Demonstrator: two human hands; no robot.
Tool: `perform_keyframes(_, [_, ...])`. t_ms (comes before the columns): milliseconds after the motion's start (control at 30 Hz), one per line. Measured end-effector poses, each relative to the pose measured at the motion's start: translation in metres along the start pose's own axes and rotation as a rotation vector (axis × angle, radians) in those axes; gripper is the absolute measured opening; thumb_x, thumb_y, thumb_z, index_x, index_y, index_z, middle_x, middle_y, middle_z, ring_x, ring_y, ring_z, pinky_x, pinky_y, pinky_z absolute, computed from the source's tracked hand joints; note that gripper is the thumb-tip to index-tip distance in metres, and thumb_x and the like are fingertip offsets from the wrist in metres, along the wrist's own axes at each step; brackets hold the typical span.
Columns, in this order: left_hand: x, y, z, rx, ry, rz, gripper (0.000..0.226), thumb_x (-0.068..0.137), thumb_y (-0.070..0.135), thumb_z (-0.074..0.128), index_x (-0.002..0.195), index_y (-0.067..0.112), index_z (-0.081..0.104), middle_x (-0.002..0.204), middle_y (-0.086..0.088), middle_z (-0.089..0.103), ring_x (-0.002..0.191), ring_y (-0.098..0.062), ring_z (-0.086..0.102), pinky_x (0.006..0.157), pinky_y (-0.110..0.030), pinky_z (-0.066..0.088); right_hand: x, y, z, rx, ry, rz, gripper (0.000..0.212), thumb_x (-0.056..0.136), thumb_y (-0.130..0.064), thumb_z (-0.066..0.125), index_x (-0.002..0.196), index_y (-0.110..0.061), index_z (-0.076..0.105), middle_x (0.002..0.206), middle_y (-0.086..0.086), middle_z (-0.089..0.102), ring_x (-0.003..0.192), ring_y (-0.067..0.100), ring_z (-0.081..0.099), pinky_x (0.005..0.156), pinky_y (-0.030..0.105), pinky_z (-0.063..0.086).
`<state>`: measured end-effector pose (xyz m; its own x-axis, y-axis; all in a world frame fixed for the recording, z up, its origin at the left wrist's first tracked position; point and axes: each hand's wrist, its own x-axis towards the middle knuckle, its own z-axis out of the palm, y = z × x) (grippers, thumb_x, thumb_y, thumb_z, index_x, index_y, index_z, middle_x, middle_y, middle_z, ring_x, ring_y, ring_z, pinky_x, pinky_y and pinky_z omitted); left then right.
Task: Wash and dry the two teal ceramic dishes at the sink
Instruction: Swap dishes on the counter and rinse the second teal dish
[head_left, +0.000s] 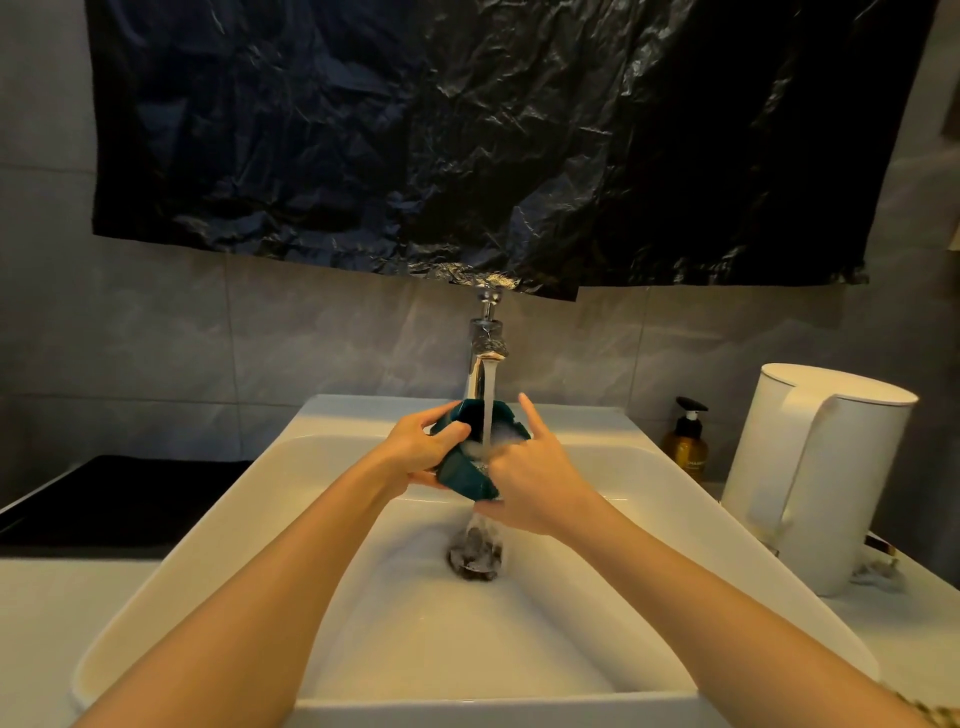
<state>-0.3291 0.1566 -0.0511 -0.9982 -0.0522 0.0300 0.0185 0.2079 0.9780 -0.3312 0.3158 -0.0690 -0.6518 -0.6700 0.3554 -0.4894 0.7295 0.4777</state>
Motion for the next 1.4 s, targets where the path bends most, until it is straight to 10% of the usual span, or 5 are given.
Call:
perform_keyframes(267, [0.001,0.0,-0.007,0.06,0.086,0.048,0.045,0.093,0.02,0.055,0.137,0.028,0.046,0.135,-0.008,0.046,0.105,-0.027,0.051,0.06,-0.03,0.055,-0.005,-0.017,-0.008,0.795,0.003,0.099,0.026,0.084,-0.005,0.059,0.108,-0.011,0.066,0.103,0.008,0.067,0.092,0.026,0.058,0.08,0.038,0.052])
perform_keyframes(433, [0.003,-0.001,-0.008,0.073,0.084,0.053,0.048,0.092,0.019,0.057,0.137,0.028,0.045,0.134,-0.008,0.046,0.107,-0.027,0.051,0.069,-0.036,0.057,-0.01,0.001,-0.004,0.238,0.016,-0.015,0.035,0.089,-0.008,0.054,0.122,-0.018,0.059,0.123,0.005,0.062,0.123,0.025,0.047,0.114,0.034,0.022])
perform_keyframes(900, [0.005,-0.003,-0.007,0.137,0.111,0.054,0.046,0.091,0.021,0.06,0.134,0.03,0.048,0.129,-0.007,0.05,0.11,-0.029,0.051,0.078,-0.041,0.057,-0.012,-0.014,-0.006,0.544,-0.03,-0.005,0.03,0.088,-0.009,0.052,0.117,-0.016,0.054,0.115,0.006,0.059,0.098,0.026,0.055,0.067,0.027,0.044])
perform_keyframes(1000, [0.002,-0.001,-0.004,0.094,0.11,0.041,0.048,0.091,0.022,0.06,0.136,0.027,0.047,0.128,-0.007,0.05,0.108,-0.028,0.052,0.074,-0.041,0.058,-0.01,-0.001,-0.003,0.193,0.017,-0.009,0.034,0.088,-0.004,0.046,0.12,-0.012,0.055,0.117,0.007,0.061,0.113,0.024,0.051,0.091,0.028,0.042])
perform_keyframes(1400, [-0.007,0.001,0.006,0.015,-0.06,-0.074,0.035,0.094,0.025,0.053,0.129,0.022,0.052,0.113,-0.013,0.058,0.09,-0.029,0.064,0.06,-0.037,0.06,-0.004,0.001,0.007,0.392,-0.065,-0.023,0.076,0.077,-0.023,0.064,0.144,-0.024,0.03,0.145,-0.004,0.042,0.142,0.019,0.021,0.113,0.049,-0.016])
